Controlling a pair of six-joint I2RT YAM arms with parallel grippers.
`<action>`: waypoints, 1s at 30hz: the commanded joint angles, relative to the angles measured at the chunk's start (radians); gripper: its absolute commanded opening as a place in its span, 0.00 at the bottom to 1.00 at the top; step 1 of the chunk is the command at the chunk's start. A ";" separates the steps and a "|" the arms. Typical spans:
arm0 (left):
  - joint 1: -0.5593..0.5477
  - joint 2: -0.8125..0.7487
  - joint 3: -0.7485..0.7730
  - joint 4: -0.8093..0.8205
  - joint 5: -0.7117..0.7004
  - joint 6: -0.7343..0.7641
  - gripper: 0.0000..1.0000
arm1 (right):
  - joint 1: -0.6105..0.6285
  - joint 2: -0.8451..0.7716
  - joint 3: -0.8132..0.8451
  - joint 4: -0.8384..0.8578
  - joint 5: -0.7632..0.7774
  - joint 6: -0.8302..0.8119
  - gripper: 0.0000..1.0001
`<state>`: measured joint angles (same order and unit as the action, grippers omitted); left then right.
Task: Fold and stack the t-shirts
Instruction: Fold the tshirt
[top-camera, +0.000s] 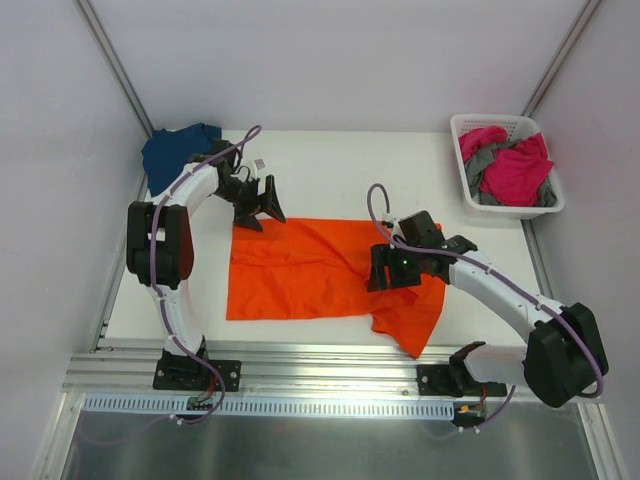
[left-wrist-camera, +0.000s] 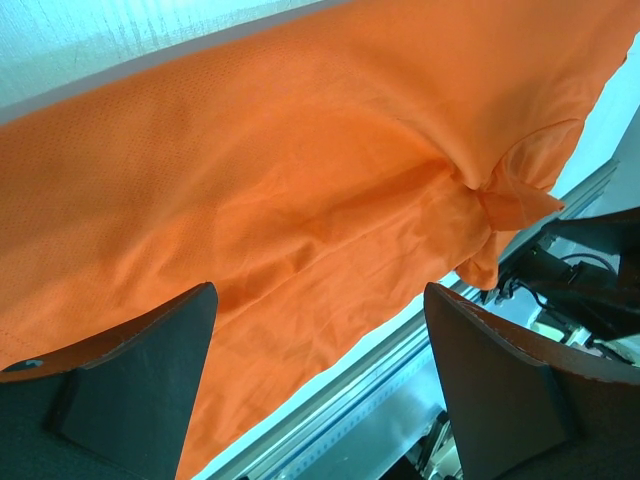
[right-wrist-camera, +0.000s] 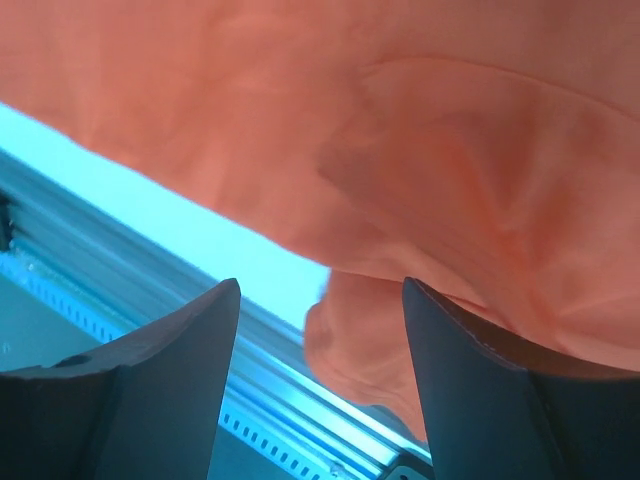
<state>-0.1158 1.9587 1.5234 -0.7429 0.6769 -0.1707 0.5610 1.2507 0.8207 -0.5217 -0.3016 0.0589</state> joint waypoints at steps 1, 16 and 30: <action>0.010 -0.061 -0.019 -0.016 -0.003 0.019 0.86 | -0.079 -0.001 0.000 0.022 0.041 -0.021 0.70; 0.008 -0.103 -0.054 -0.016 -0.039 0.048 0.87 | -0.213 0.150 0.129 0.123 0.010 -0.027 0.69; 0.007 -0.093 -0.040 -0.018 -0.034 0.043 0.87 | -0.061 0.089 -0.031 0.043 -0.036 0.067 0.69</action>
<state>-0.1162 1.9102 1.4746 -0.7460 0.6437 -0.1417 0.4355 1.4139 0.8200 -0.4335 -0.3000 0.0811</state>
